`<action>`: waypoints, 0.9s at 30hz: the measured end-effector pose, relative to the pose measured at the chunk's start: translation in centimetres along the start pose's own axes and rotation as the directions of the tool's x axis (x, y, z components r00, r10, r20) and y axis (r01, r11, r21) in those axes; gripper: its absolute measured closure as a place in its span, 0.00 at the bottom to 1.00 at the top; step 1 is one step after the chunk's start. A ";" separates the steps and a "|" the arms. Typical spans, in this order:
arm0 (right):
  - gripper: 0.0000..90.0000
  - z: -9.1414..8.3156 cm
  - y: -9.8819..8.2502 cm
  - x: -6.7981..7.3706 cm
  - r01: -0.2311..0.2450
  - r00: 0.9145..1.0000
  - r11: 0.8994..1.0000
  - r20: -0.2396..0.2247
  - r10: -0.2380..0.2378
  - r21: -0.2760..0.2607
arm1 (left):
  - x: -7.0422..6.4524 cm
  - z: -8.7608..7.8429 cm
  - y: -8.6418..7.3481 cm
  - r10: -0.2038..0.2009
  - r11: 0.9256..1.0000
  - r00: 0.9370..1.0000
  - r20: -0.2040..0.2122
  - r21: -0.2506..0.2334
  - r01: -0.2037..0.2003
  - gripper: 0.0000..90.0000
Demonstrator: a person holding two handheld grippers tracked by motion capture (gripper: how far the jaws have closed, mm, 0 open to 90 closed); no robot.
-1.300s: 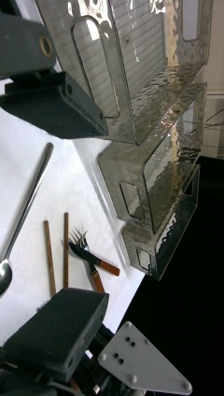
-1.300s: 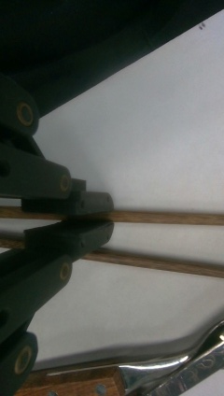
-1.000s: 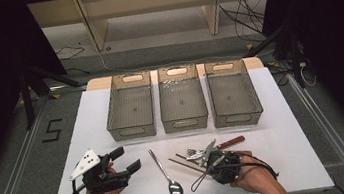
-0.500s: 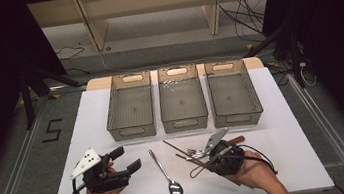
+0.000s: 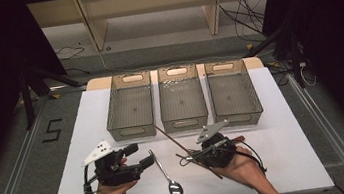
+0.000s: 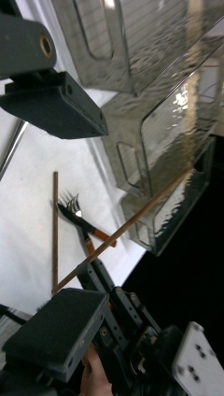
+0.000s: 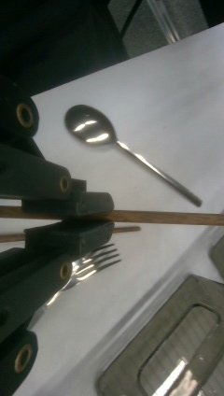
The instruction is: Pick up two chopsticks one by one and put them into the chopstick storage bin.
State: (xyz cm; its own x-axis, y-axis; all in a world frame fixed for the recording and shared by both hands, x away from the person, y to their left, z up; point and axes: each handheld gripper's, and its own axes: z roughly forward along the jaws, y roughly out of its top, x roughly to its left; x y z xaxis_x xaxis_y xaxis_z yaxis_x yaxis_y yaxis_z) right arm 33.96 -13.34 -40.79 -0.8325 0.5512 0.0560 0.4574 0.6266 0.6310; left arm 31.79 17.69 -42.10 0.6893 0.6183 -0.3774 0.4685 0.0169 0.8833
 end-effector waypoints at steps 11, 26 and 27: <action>0.94 0.3 0.9 0.4 -0.023 1.000 0.994 -0.007 0.023 -0.103 | -0.3 3.1 1.2 -0.088 0.994 0.995 0.039 0.064 0.086 0.20; 0.94 1.3 1.4 1.0 -0.047 0.998 0.985 -0.045 0.040 -0.165 | 0.4 5.9 1.5 -0.226 0.970 0.970 0.087 0.108 0.216 0.46; 0.94 1.3 1.4 1.0 -0.049 0.998 0.985 -0.045 0.042 -0.166 | 0.4 6.0 1.5 -0.230 0.969 0.969 0.091 0.111 0.219 0.48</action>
State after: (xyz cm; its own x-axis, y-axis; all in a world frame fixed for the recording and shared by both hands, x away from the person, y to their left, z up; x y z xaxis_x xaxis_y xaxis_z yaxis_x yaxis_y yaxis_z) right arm 34.18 -11.17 -40.87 -0.8257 0.5517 0.1178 0.4398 0.4987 0.7469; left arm 36.11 13.26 -42.60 0.6107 0.5236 -0.5940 0.6665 0.0652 0.7427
